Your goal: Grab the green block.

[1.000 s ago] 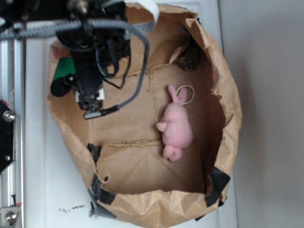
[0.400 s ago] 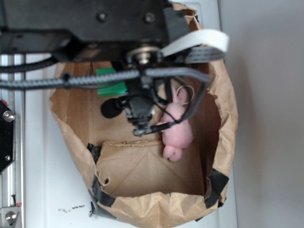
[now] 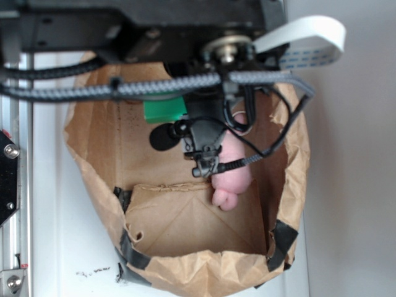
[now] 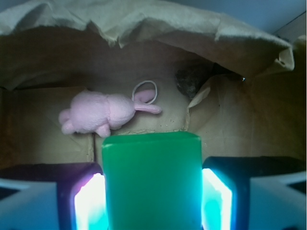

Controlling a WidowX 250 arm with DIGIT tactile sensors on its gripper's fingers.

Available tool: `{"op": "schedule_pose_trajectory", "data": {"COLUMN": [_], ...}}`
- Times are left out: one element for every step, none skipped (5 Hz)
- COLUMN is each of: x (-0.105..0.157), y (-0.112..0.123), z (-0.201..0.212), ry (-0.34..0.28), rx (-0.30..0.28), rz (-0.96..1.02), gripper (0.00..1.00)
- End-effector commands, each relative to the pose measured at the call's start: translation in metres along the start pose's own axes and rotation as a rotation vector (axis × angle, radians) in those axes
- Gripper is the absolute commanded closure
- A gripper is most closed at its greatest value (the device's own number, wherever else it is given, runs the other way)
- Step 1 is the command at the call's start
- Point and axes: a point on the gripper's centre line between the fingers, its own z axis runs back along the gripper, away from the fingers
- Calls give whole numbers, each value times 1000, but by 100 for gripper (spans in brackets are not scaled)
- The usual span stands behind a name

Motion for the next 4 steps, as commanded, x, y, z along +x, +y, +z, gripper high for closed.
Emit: {"op": "schedule_pose_trajectory", "data": {"x": [11,12,11,10], "y": [-7,-9,-9,-6], "z": [24,23,24,27], "ry": [-95,-102,-102,-75], "rx": [0,-1,-14,-36], "rz": [-8,2,0,4], "gripper": [100,100,100,100]}}
